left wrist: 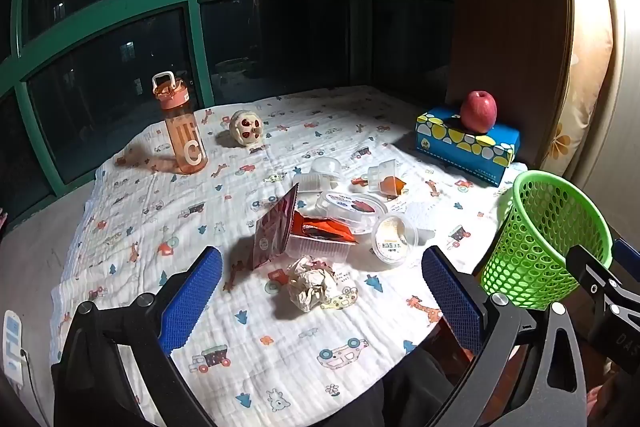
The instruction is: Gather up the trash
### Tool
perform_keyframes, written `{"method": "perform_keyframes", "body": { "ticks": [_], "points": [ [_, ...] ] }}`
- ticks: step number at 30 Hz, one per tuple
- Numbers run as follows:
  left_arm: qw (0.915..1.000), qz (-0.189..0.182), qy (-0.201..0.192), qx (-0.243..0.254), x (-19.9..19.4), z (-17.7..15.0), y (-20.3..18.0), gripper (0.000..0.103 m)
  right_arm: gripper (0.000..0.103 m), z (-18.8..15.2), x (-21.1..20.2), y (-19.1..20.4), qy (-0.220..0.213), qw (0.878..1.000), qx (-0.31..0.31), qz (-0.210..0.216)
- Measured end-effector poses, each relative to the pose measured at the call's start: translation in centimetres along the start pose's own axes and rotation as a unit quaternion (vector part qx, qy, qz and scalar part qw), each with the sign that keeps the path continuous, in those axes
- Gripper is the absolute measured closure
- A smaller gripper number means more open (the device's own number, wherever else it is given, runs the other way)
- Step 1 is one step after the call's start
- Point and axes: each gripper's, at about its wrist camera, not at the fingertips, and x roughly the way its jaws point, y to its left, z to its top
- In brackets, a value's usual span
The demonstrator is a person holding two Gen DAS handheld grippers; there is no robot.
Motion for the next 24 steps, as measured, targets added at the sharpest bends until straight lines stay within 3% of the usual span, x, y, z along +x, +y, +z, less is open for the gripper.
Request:
{"method": "perform_keyframes", "body": {
  "ticks": [24],
  "points": [
    [1.0000,-0.002,0.008,0.001,0.49,-0.58,-0.08,0.006,0.005,-0.21,0.21,-0.11,0.004,1.000,0.006,0.002]
  ]
}}
